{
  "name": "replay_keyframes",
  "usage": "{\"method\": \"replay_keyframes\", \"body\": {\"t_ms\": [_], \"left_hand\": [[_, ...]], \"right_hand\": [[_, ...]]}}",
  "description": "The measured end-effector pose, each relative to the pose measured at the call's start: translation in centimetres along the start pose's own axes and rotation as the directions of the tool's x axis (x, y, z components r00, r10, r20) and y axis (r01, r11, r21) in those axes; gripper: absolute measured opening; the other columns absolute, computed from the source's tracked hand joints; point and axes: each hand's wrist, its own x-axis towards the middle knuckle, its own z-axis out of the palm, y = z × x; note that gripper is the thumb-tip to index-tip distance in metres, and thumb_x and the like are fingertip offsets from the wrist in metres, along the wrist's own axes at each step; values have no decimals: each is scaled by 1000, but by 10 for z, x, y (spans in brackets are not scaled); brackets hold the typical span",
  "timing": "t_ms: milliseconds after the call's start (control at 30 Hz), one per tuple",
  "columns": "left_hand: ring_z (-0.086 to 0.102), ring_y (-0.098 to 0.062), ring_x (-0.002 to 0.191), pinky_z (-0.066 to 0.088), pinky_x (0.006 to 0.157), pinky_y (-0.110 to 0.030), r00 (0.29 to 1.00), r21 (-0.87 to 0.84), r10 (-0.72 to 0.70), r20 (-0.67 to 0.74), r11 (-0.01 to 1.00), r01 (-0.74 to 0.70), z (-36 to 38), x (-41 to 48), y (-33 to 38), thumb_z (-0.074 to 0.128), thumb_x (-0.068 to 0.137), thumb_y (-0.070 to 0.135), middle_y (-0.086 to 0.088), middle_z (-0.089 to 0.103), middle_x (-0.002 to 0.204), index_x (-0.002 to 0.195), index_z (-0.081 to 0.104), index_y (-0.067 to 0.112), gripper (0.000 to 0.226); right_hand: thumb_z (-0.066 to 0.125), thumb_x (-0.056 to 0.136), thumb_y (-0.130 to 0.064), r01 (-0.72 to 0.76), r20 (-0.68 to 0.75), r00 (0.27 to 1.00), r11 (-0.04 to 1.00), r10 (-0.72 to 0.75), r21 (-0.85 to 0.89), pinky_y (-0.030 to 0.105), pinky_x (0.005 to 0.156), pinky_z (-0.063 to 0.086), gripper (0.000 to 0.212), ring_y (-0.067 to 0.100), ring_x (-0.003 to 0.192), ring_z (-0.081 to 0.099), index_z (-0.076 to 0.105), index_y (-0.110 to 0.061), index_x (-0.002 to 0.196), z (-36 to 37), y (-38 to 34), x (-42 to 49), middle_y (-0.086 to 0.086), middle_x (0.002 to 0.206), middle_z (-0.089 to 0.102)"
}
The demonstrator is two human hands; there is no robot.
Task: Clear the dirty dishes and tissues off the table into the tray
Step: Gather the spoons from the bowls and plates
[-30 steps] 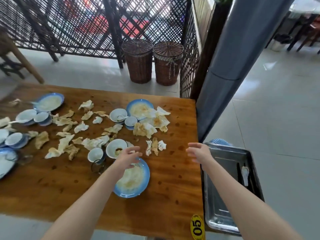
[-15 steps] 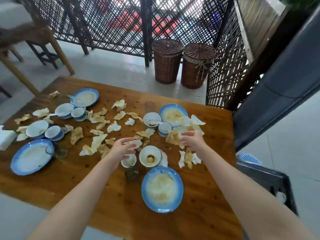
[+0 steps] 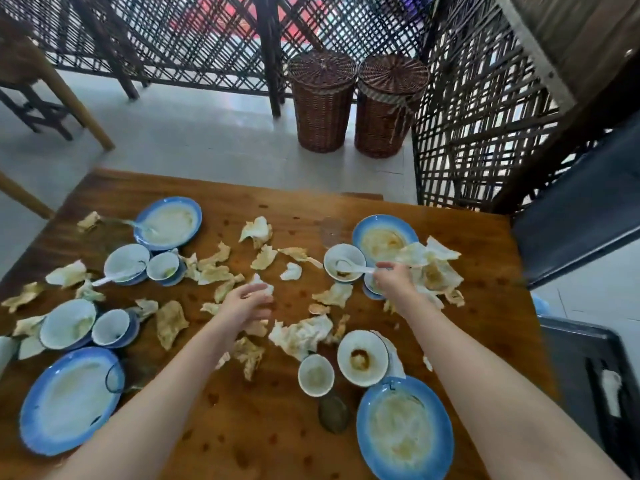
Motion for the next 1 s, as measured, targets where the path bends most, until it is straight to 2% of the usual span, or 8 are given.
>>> {"method": "replay_keyframes", "body": {"t_ms": [133,233,333,433,567,667,833,1000], "left_hand": [[69,-16,92,51,73,-30,1000,-7,-22,19,1000,22,-7,12,1,64,92,28,5,73,101,112,64,30,20],[66,-18,96,49,77,-32,999,-2,-35,21,999,35,-12,14,-1,63,93,29,3,70,106,115,63,29,22],[66,-17,96,46,85,-35,999,-7,-47,4,999,47,-18,13,-5,62,93,27,2,69,107,117,62,27,23],[66,-18,96,46,83,-35,998,-16,-56,-8,998,56,-22,6,-11,61,94,24,1,68,108,120,61,24,26],[65,-20,98,47,82,-35,999,-39,-36,-37,999,34,-20,-10,-15,56,97,21,0,67,110,124,60,21,27],[66,-19,96,47,78,-33,999,-76,-23,-36,997,20,-18,-26,-21,55,98,22,0,67,111,125,59,21,27],[66,-21,98,47,86,-37,997,-142,-46,-61,989,37,-24,-51,-38,60,95,22,-2,68,109,122,60,21,28],[66,-21,95,50,83,-37,994,-169,-20,-112,986,1,-57,-62,-50,56,97,19,-2,67,110,119,61,21,23]], "right_hand": [[56,90,-3,-107,39,994,987,103,117,49,89,53,20,35,110,55,57,-11,108,17,-1,14,17,113,54],[51,92,-3,-41,4,999,998,41,48,45,90,53,21,34,103,60,66,-6,107,25,3,20,15,100,60],[49,91,1,-27,-6,1000,999,28,38,35,77,52,23,23,78,60,69,-5,99,29,6,16,9,82,62],[50,87,3,-42,48,998,997,39,68,30,62,50,24,16,65,59,69,-11,93,27,3,2,4,75,62],[46,86,2,-129,210,974,964,80,231,32,65,51,27,18,73,61,65,-16,88,21,-1,-27,5,80,61],[43,91,-3,-138,316,948,948,42,288,33,69,49,26,19,76,60,66,-16,94,20,-1,-45,4,79,58],[47,93,-11,-63,434,899,966,-54,250,33,70,47,24,19,86,63,67,-18,103,31,-4,-69,2,84,63],[55,92,-13,16,479,869,975,-124,223,35,76,52,18,21,89,66,67,-18,105,52,-14,-92,5,92,67]]}}
